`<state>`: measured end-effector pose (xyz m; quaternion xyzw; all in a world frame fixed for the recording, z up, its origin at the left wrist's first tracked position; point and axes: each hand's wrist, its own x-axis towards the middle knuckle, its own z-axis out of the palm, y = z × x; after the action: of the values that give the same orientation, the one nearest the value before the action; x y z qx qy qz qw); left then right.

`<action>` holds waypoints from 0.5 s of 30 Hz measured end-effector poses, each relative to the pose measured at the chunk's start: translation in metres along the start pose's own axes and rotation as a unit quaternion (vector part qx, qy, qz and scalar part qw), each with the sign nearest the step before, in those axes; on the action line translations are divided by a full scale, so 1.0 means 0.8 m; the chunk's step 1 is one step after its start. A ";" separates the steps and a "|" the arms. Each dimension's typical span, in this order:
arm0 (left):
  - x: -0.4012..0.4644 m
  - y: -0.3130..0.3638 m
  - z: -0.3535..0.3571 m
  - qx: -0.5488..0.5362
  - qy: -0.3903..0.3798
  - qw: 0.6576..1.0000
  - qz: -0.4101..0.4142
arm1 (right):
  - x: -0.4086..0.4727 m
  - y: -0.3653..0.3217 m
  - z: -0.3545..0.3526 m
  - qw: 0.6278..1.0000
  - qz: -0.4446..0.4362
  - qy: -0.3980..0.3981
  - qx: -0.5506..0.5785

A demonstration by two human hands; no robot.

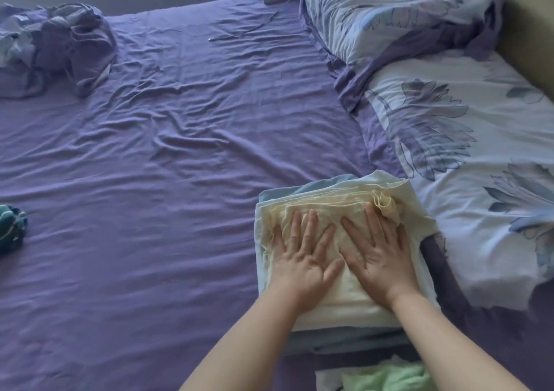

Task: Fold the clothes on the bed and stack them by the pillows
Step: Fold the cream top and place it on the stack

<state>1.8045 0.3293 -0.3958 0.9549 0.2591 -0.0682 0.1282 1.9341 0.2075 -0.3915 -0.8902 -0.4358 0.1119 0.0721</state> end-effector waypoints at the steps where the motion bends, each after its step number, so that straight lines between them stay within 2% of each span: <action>1: -0.003 0.000 -0.007 -0.002 0.000 1.000 0.007 | -0.002 -0.003 -0.006 1.000 0.004 -0.012 -0.010; 4: -0.027 -0.003 -0.030 -0.035 0.009 0.999 0.018 | -0.014 -0.023 -0.032 0.999 0.007 -0.011 -0.036; 7: -0.080 -0.020 -0.046 -0.060 0.022 0.998 0.007 | -0.044 -0.068 -0.063 0.996 -0.015 0.082 -0.029; 9: -0.124 -0.044 -0.053 -0.072 0.010 0.997 -0.037 | -0.065 -0.109 -0.071 0.992 -0.052 0.116 -0.019; 15: -0.268 -0.148 -0.066 -0.082 -0.010 0.978 -0.193 | -0.131 -0.266 -0.048 0.985 -0.166 0.049 -0.011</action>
<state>1.5634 0.3402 -0.3276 0.8721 0.4423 -0.0803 0.1932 1.7198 0.2529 -0.2916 -0.8104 -0.5749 0.0495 0.1012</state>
